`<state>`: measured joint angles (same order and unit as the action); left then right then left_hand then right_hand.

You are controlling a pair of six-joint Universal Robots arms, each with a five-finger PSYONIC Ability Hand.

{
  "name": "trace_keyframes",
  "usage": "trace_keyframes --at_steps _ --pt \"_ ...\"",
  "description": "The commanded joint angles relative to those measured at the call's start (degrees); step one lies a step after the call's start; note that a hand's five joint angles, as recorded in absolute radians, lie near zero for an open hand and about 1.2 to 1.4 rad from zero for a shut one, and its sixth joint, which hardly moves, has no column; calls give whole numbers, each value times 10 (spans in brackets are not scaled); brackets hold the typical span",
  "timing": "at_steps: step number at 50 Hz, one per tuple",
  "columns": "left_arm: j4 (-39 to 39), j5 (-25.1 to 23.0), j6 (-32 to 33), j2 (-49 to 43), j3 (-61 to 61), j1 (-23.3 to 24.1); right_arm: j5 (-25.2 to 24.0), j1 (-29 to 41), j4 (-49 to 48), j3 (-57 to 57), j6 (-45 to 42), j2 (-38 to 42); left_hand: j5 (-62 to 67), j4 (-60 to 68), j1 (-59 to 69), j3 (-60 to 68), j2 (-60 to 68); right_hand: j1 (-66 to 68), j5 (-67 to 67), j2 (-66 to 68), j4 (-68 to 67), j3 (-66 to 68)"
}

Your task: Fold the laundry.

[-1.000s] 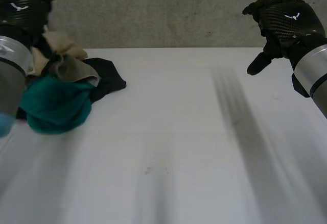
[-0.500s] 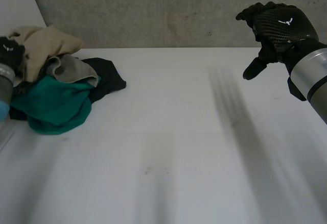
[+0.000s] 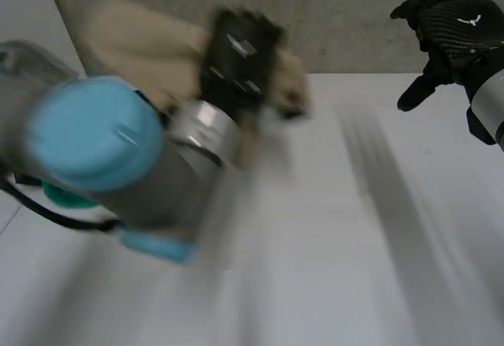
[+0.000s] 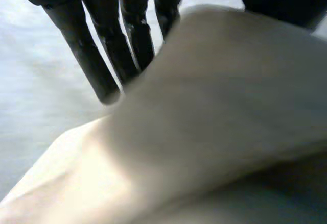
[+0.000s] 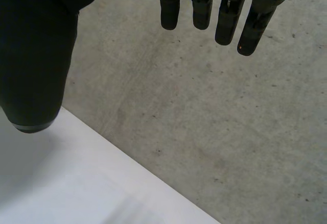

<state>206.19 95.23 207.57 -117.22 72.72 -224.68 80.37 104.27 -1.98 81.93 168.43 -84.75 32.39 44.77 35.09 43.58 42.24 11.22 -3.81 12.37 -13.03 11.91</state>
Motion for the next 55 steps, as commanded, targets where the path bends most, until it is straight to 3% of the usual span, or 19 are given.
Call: trace_keyframes --at_steps 1,9,17,23,29,32,36,40,46,49,55 --pt "-3 3 -27 -69 -3 63 0 -6 5 -1 -2 0 -324 -348 -251 -336 -322 -12 38 -24 30 -19" --pt "-16 7 -29 2 25 42 -18 -6 45 -12 -21 3 -324 -348 -251 -336 -322 -12 38 -24 30 -19" --pt "-69 -7 -35 72 75 -58 -35 4 194 -34 -95 29 -323 -347 -250 -335 -322 -12 38 -24 30 -19" --pt "-141 -92 -32 66 96 -149 -39 22 281 -17 -100 55 -320 -344 -247 -332 -319 -12 38 -24 30 -19" --pt "-177 -209 -25 -33 74 -246 -30 116 242 48 -23 67 -295 -319 -222 -307 -293 -12 38 -24 30 -19" --pt "-178 -232 -18 -63 54 -265 -22 145 201 79 1 68 -293 -317 -220 -305 -292 -12 38 -24 30 -19" --pt "-176 -250 1 -110 17 -279 28 187 115 121 29 75 -290 -314 -217 -302 -288 -12 38 -24 30 -19" --pt "-175 -253 15 -172 -35 -280 118 247 35 131 30 135 -270 -294 -197 -282 -268 -7 33 -18 25 -14" --pt "-174 -258 23 -218 -87 -273 208 266 -3 126 16 189 -231 -255 -158 -243 -229 141 -115 130 -123 134" --pt "-175 -258 23 -228 -101 -271 204 266 -6 126 13 202 -229 -253 -156 -241 -228 209 -183 197 -191 202" --pt "-175 -259 24 -238 -113 -269 188 263 -7 126 15 204 -217 -241 -144 -229 -216 585 -559 574 -567 578"
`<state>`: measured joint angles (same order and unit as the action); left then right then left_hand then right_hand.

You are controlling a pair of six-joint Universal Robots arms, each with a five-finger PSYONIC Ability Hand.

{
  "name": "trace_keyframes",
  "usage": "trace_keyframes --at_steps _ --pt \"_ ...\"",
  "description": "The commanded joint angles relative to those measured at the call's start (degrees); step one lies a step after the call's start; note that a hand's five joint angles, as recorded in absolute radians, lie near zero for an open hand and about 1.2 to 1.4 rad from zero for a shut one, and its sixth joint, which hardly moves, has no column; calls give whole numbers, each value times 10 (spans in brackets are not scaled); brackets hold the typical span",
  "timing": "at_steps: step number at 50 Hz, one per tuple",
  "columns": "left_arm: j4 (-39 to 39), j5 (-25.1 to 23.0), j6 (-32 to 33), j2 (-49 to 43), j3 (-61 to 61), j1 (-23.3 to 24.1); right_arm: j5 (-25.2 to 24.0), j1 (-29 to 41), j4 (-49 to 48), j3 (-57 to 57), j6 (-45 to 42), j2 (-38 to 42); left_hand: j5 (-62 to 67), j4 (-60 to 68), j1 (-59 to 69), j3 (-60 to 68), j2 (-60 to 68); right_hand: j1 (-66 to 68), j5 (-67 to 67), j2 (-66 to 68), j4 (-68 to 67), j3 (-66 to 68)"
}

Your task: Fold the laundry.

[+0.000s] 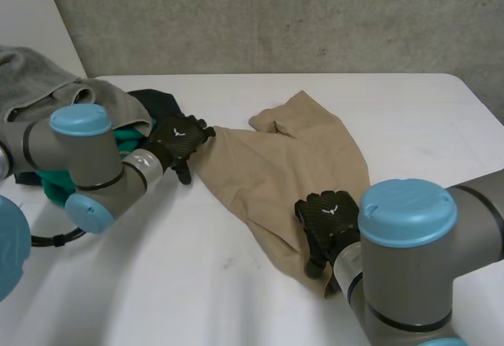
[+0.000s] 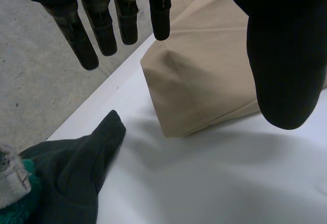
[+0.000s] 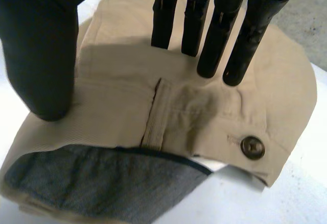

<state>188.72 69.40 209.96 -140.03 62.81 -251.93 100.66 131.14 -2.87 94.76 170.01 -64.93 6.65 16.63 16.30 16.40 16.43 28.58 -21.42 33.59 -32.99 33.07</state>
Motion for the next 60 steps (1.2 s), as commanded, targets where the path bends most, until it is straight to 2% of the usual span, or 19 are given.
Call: trace_keyframes --at_steps 1,8,16,21,23,24,27,28,29,32,36,41,45,50,55,58,60 --pt "1 -1 0 -11 -15 3 -17 -5 1 -2 -1 4 40 40 43 42 42 489 -460 439 -445 444" --pt "-2 -8 5 -30 -34 4 -34 -6 10 -5 -5 -22 58 59 62 61 61 514 -486 464 -470 469" --pt "-3 -9 12 -33 -39 23 -47 -32 36 -9 -3 -119 82 82 85 84 84 514 -486 464 -470 469" --pt "-2 -9 12 -32 -40 37 -71 -45 36 -11 -2 -160 152 153 156 155 155 514 -486 464 -470 469" --pt "-1 -9 12 -34 -40 41 -78 -49 36 -12 -1 -170 218 218 221 220 220 514 -486 464 -470 469" --pt "0 -6 11 -36 -43 43 -82 -53 36 -14 -1 -175 320 320 323 322 322 514 -486 464 -470 469" --pt "-1 -2 10 -41 -48 43 -82 -61 37 -15 -2 -178 488 489 492 491 491 514 -486 464 -470 469" --pt "0 -1 10 -43 -48 45 -82 -64 37 -15 -5 -178 632 632 636 635 634 514 -486 464 -470 469" --pt "0 2 11 -42 -47 47 -82 -65 38 -16 -6 -177 633 634 637 636 636 514 -486 464 -470 469" --pt "2 38 8 -30 -41 58 -82 -76 40 -21 -13 -177 633 634 637 636 636 514 -486 464 -470 469" --pt "1 112 1 19 -20 61 -81 -104 58 -31 -63 -177 633 634 637 636 636 514 -486 464 -470 469" --pt "-1 127 -14 145 70 70 -85 -157 103 -47 -145 -177 633 634 637 636 636 514 -486 464 -470 469" --pt "-2 130 -42 265 157 103 -83 -175 130 -74 -191 -168 633 634 637 636 636 514 -486 464 -470 469" --pt "-7 136 -46 327 207 132 -85 -182 155 -101 -230 -108 633 634 637 636 636 514 -486 464 -470 469" --pt "2 171 -39 279 182 139 -82 -181 150 -157 -250 -38 633 634 637 636 636 514 -486 464 -470 469" --pt "20 218 -17 202 56 145 -78 -181 104 -260 -246 26 633 634 637 636 636 514 -486 464 -470 469" --pt "51 231 -1 159 -41 145 -77 -180 48 -327 -245 48 633 634 637 636 636 514 -486 464 -470 469"
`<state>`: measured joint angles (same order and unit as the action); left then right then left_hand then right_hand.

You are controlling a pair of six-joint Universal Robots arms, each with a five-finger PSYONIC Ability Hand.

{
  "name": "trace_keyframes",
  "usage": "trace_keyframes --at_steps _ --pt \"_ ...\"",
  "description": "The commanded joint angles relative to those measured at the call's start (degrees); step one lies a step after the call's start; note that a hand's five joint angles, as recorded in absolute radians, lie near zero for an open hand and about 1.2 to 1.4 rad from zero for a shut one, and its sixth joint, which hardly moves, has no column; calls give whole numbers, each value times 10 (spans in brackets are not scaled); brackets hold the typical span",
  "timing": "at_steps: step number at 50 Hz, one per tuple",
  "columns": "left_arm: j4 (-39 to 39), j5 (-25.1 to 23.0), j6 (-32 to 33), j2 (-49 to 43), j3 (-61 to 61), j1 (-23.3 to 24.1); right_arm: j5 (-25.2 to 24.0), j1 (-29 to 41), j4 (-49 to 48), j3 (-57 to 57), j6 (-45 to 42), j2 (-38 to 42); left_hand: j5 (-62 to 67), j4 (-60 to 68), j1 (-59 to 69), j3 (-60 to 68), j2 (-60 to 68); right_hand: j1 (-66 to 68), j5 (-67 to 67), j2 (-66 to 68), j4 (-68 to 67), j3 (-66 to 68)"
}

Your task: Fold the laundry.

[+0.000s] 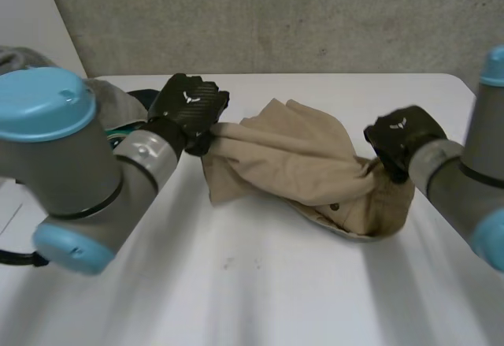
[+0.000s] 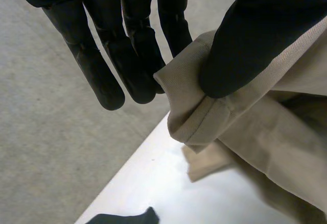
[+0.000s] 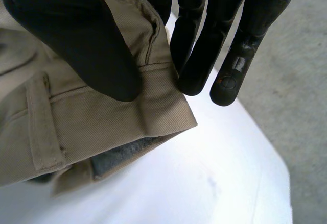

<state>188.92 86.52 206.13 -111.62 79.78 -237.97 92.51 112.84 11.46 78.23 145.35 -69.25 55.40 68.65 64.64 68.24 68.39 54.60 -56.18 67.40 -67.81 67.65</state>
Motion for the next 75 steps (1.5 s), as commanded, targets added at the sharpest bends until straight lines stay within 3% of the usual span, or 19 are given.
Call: trace_keyframes --at_steps 1,3,8,12,17,25,32,37,43,48,52,57,58,59,61,67,75 --pt "68 60 40 -140 -242 5 5 3 -120 -182 1 95 146 114 154 118 116 254 -138 126 -122 123" --pt "140 60 50 -176 -338 5 2 3 -211 -231 1 99 146 114 154 118 116 254 -138 126 -122 123" --pt "260 64 51 -206 -448 0 -9 2 -424 -266 -6 94 146 114 154 118 116 254 -138 126 -122 123" --pt "297 65 51 -191 -457 -5 -32 7 -483 -264 -6 83 146 114 154 118 116 254 -138 126 -122 123" --pt "294 65 50 -155 -408 -5 -47 9 -468 -254 -4 81 146 114 154 118 116 254 -138 126 -122 123" --pt "300 59 49 -94 -198 -5 -47 10 -425 -179 -4 81 146 114 154 118 116 254 -138 126 -122 123" --pt "280 62 49 -99 -61 0 -73 3 -352 -74 2 108 146 114 154 118 116 254 -138 126 -122 123" --pt "190 67 48 -101 11 6 -95 0 -284 -22 1 154 146 114 154 118 116 254 -138 126 -122 123" --pt "68 86 42 -92 42 22 -95 -17 -180 -2 3 147 146 114 154 118 116 254 -138 126 -122 123" --pt "-36 99 39 -37 78 33 -100 -37 -8 22 3 100 146 114 154 118 116 254 -138 126 -122 123" --pt "-69 96 42 6 121 39 -108 -53 75 43 3 69 146 114 154 118 116 254 -138 126 -122 123" --pt "-49 95 39 19 136 34 -124 -60 30 84 26 59 146 114 154 118 116 254 -138 126 -122 123" --pt "-42 95 40 18 136 32 -126 -61 15 92 34 58 146 114 154 118 116 196 -80 68 -64 66" --pt "-24 94 39 14 135 30 -126 -61 -12 104 55 54 146 114 154 118 116 -92 208 -220 224 -223" --pt "-12 93 39 11 136 29 -125 -62 -34 117 75 47 146 114 154 118 116 -291 407 -419 423 -422" --pt "26 90 41 -15 128 26 -131 -76 -57 162 139 -5 126 94 134 98 96 -307 423 -435 439 -438" --pt "27 93 40 -45 75 24 -133 -85 -55 220 139 -61 146 114 154 118 116 -306 421 -434 438 -436"
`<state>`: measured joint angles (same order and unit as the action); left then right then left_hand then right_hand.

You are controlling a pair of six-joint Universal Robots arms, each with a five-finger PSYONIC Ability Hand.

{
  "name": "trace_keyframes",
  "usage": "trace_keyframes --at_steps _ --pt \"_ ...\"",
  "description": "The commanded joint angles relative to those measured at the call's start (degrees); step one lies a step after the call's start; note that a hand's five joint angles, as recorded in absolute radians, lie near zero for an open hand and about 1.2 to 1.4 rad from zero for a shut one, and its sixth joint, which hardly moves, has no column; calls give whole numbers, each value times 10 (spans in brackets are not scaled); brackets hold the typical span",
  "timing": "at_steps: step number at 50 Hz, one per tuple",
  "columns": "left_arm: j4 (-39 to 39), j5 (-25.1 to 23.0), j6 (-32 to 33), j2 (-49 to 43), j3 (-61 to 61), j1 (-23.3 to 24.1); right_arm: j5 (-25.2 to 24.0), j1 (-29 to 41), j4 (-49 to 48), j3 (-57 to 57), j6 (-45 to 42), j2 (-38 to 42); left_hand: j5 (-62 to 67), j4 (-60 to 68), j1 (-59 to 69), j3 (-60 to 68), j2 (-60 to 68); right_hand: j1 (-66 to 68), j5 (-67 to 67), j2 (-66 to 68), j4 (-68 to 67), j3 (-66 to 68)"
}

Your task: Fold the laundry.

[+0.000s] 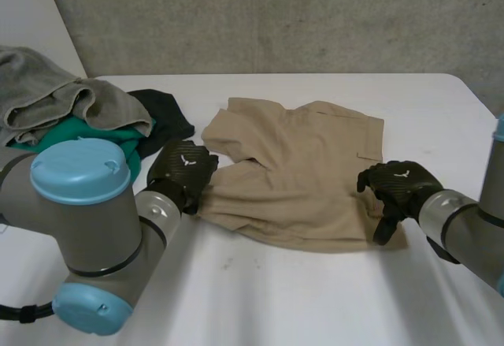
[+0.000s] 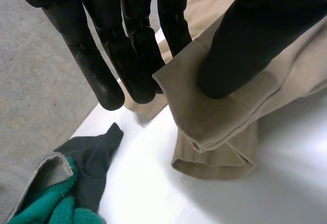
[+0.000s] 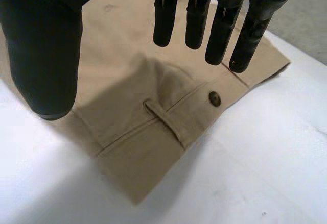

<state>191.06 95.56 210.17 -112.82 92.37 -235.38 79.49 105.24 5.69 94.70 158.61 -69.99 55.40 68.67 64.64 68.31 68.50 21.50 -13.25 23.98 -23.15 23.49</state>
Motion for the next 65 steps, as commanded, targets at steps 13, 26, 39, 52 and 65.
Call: trace_keyframes --at_steps 13,26,39,52,65 --pt "-1 8 -9 -109 -178 -11 -2 0 -86 79 -7 7 146 113 154 117 115 69 -52 44 -53 49" --pt "-37 6 -42 -124 -193 -13 34 -5 -141 37 -39 64 146 113 154 117 115 585 -568 560 -568 565" --pt "-76 2 -42 33 -3 0 38 -5 -141 23 -33 16 -417 -450 -410 -446 -448 585 -568 560 -568 565" --pt "-3 3 -44 123 144 24 35 -6 -73 12 -32 16 -284 -317 -277 -313 -315 585 -568 560 -568 565" --pt "50 3 -40 -27 31 10 31 -6 -60 15 -33 4 -284 -317 -277 -314 -315 585 -568 560 -568 565"
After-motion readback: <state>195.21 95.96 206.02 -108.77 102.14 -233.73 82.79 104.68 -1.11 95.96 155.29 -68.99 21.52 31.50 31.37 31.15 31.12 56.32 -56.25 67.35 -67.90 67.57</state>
